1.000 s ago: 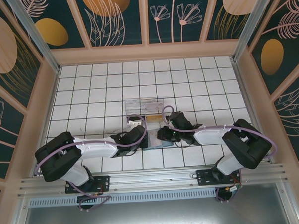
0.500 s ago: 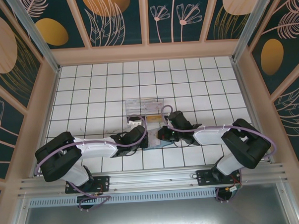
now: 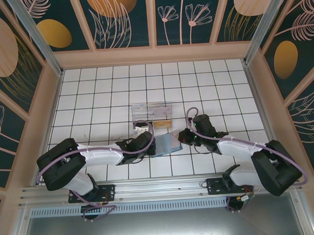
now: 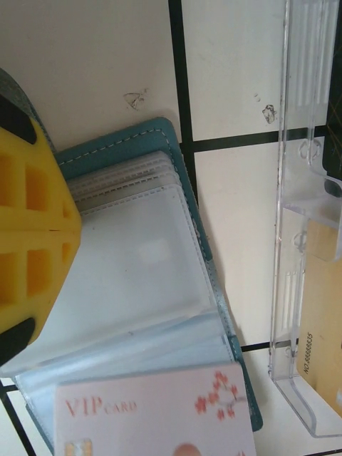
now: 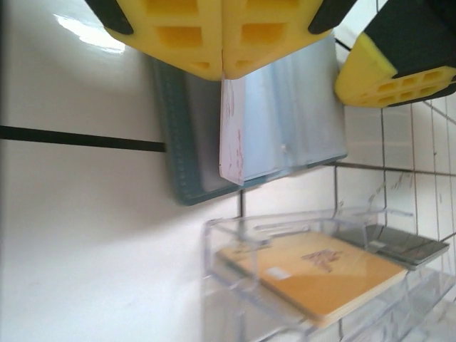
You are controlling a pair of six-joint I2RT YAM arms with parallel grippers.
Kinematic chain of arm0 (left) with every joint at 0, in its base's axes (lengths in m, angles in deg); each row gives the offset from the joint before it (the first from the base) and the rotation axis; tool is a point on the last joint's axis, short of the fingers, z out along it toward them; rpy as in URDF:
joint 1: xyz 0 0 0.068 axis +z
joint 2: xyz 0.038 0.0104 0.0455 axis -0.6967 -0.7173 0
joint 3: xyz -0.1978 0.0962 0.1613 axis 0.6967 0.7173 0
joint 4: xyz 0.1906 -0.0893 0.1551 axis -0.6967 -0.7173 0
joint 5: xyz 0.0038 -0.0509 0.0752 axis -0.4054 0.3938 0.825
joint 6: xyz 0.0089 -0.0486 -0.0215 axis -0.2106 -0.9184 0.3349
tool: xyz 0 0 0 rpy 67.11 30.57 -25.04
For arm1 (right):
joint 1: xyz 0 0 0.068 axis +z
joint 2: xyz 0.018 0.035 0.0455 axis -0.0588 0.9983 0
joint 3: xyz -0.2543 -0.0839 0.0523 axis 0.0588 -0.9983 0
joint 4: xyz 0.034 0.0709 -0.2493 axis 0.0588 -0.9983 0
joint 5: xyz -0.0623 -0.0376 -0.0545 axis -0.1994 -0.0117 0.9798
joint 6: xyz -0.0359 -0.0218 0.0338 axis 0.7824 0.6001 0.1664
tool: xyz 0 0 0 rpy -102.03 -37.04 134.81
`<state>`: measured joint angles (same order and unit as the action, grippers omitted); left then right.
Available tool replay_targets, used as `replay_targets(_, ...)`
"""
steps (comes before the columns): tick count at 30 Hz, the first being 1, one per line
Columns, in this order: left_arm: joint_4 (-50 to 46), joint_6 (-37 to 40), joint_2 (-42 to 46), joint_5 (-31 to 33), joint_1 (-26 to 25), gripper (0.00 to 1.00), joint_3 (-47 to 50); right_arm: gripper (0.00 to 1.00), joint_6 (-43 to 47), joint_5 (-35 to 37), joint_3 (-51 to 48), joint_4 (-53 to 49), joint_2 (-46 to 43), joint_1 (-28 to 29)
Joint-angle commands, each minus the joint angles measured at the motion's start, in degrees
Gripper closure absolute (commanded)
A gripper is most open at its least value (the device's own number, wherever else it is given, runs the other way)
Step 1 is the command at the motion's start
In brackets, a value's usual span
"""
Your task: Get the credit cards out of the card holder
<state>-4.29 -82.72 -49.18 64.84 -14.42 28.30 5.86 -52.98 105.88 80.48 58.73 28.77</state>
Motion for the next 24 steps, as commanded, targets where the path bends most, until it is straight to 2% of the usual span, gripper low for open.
replay_targets(1, -4.5, 0.7, -0.5, 0.4, 0.0, 1.0, 0.1, 1.0, 3.2, 0.8, -1.9, -5.9, -5.5, -3.5)
replay_targets(7, -5.1, 2.8, 2.6, 1.0, 0.0, 1.0, -1.6, 1.0, 7.4, 1.5, 1.6, -11.5, -15.3, -4.1)
replay_targets(8, -5.0, 3.1, 3.5, 1.1, 0.0, 0.94, -1.9, 1.0, 8.4, 1.9, 2.6, -12.4, -16.2, -4.1)
replay_targets(11, -4.1, 4.1, 6.8, 1.3, 0.0, 0.67, -2.4, 1.0, 11.5, 3.2, 6.2, -15.2, -17.0, -3.7)
replay_targets(13, -4.0, 4.3, 9.4, 2.1, 0.0, 0.55, -2.5, 1.0, 13.5, 4.5, 8.4, -16.2, -16.9, -2.9)
replay_targets(15, -4.0, 4.3, 13.1, 3.9, 0.0, 0.27, -1.9, 1.0, 15.1, 6.8, 10.7, -16.5, -16.3, -1.2)
replay_targets(17, -4.2, 4.3, 16.9, 6.1, 0.0, 0.06, -0.9, 1.0, 16.4, 8.9, 12.4, -15.8, -15.8, 0.9)
replay_targets(18, -4.3, 4.4, 18.7, 7.4, -0.1, 0.02, -0.3, 1.0, 17.1, 10.1, 13.3, -15.4, -15.4, 2.1)
replay_targets(21, -4.5, 4.5, 24.7, 12.1, 0.0, 0.01, 2.3, 1.0, 22.1, 16.5, 16.8, -14.6, -13.0, 7.7)
replay_targets(24, -3.7, 4.8, 31.6, 16.7, 0.0, 0.01, 6.0, 1.0, 32.2, 19.9, 19.3, -12.6, -9.9, 12.7)
